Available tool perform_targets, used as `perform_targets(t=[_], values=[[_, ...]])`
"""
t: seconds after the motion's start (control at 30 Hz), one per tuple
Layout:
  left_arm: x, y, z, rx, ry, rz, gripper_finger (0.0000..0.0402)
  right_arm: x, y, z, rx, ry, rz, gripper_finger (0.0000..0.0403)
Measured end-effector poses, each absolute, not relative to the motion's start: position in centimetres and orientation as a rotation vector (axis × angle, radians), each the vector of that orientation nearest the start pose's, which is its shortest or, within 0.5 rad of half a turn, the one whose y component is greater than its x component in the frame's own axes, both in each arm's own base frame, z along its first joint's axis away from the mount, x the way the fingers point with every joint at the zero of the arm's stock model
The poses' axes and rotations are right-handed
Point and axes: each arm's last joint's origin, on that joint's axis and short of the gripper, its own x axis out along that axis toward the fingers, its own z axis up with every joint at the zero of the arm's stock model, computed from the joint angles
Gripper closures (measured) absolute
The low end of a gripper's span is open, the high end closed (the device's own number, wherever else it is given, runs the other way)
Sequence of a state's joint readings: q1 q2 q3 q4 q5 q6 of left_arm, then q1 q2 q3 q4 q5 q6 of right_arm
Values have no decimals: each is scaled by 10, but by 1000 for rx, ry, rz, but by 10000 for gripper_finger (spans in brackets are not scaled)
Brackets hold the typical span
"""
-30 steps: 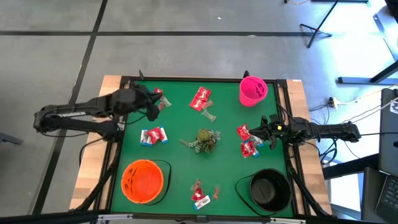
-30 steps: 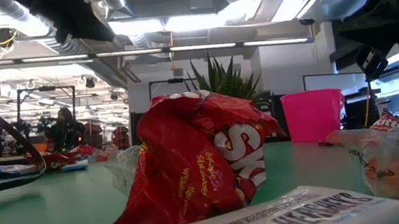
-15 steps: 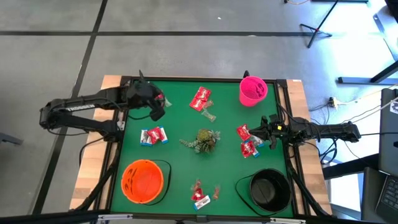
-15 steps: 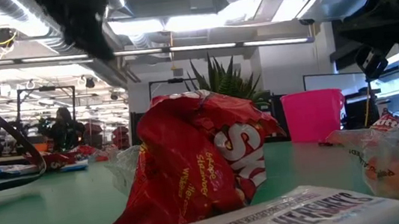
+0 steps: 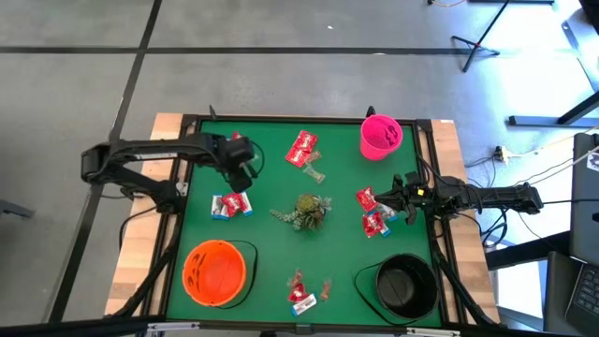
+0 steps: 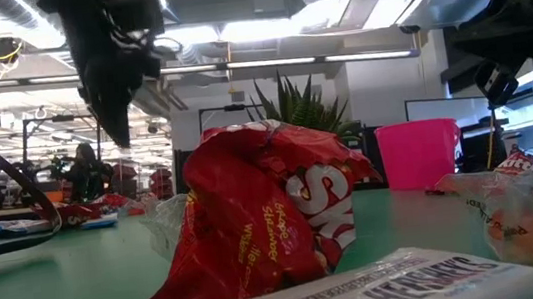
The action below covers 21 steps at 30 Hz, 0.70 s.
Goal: Sort candy
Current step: Put the red candy into the orange bucket
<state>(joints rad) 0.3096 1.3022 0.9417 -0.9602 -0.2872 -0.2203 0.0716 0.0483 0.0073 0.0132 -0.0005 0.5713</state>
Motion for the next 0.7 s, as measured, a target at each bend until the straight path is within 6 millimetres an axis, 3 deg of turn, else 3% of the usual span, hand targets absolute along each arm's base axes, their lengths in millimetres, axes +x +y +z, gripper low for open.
perform_targets(t=[0.1, 0.23, 0.7], values=[[216, 79, 227, -171, 1306, 670, 228, 100, 7, 163, 570, 47, 63, 395], [218, 76, 220, -234, 1341, 572, 228, 100, 7, 163, 570, 47, 62, 395], [201, 36, 180, -390, 1517, 404, 228, 100, 7, 164, 570, 47, 62, 395]])
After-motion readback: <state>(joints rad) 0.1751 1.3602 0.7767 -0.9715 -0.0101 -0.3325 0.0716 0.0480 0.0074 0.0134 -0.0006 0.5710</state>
